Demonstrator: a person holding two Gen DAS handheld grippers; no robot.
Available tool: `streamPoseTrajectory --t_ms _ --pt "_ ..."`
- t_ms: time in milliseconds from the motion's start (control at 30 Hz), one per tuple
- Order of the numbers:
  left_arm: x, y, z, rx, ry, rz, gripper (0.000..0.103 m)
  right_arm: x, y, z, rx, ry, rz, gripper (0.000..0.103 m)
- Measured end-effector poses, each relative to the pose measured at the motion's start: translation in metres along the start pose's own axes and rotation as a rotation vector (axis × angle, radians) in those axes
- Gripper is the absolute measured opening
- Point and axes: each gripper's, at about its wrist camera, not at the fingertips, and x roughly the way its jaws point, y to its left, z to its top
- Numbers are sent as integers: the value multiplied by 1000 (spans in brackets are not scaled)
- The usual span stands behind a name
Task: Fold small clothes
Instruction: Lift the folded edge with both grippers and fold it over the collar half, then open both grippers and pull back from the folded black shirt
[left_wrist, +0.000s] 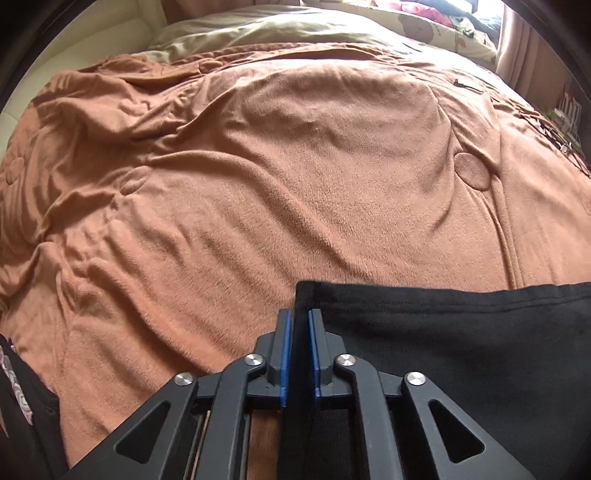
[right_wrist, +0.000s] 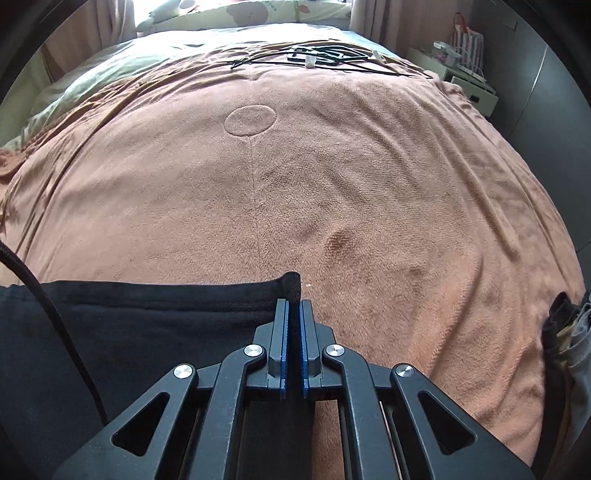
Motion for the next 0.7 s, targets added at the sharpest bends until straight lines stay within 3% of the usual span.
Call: streamPoseTrajectory --t_ms 200,267,333,700 --pt "-29 8 -20 -2 -18 -56 14 -35 -16 -13 4 -19 63 6" --pt "-38 9 -29 -4 -15 -69 14 -45 -19 -20 2 -15 97 20" --pt "-49 9 -38 -3 -22 -75 14 -59 -19 -31 -10 -28 110 57" --pt "-106 -2 -102 33 -19 -143 15 -135 -8 -102 -149 -57 208 60"
